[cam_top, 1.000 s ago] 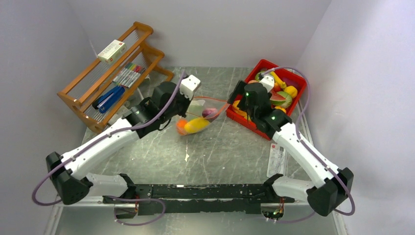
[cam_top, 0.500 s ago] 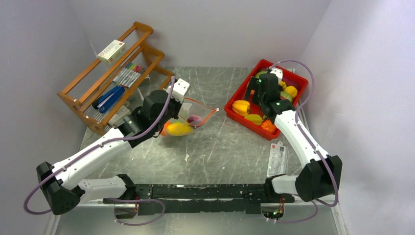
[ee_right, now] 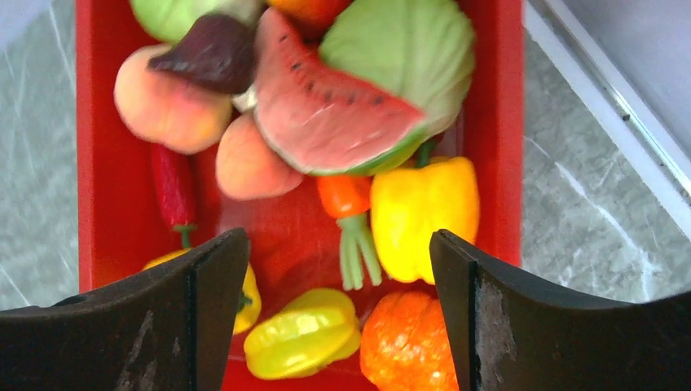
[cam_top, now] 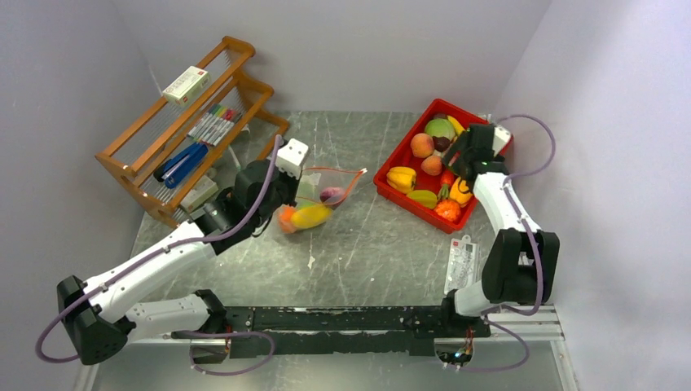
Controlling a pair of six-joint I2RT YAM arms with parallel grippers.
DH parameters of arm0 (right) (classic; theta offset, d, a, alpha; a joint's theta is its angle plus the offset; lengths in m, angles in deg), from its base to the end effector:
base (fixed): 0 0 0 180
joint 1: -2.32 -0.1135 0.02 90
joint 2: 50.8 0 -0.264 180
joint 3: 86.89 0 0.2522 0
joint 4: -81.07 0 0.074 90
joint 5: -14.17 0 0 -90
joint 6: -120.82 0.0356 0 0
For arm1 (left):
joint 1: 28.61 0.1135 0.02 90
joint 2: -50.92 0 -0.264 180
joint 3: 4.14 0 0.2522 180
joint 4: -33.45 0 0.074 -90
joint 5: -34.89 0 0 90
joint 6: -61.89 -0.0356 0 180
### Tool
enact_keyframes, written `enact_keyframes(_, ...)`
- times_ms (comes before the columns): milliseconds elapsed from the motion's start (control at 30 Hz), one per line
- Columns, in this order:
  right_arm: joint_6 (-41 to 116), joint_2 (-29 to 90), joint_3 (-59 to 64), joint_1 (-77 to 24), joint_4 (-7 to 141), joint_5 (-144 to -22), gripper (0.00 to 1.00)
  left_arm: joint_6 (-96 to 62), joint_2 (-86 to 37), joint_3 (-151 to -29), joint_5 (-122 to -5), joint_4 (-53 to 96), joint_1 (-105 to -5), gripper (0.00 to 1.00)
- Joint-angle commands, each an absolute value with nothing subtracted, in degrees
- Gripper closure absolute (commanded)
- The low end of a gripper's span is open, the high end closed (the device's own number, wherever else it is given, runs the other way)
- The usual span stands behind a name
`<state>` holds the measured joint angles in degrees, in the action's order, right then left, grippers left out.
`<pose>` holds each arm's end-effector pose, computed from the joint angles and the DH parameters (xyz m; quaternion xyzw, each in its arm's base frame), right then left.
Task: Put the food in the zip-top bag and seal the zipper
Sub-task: Pick up the fake fruit from the bin.
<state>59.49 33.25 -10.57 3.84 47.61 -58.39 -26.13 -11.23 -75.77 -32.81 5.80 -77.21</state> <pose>0.3234 -0.0193 0.2711 0.2949 0.8528 -0.0383 0.4294 0.1735 -0.1764 0.3551 0.2103 0.7746 -0.1043 0.5873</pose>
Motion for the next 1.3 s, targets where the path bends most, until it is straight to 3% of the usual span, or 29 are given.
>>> enact_keyframes(0,68.62,33.79,-13.23,9.72,54.48,-65.31,0.19,-21.33,-7.09,-73.16,-35.85,8.03,-77.67,0.93)
enact_keyframes(400,76.32,37.19,-20.20,16.51,69.64,-67.86,0.29,-15.83,-5.95,-69.99,-42.05,4.89,-77.68,0.93)
enact_keyframes(800,80.49,42.31,-20.48,18.63,74.18,-76.51,0.31,-14.05,-5.84,-70.11,-42.38,4.32,-77.75,0.93)
enact_keyframes(1133,81.11,43.37,-22.00,19.08,77.33,-79.13,0.48,-13.43,-5.81,-69.55,-42.59,4.46,-77.77,0.93)
enact_keyframes(1267,80.99,43.90,-21.57,19.11,77.85,-79.71,0.48,-13.23,-5.46,-69.11,-42.31,4.74,-77.78,0.93)
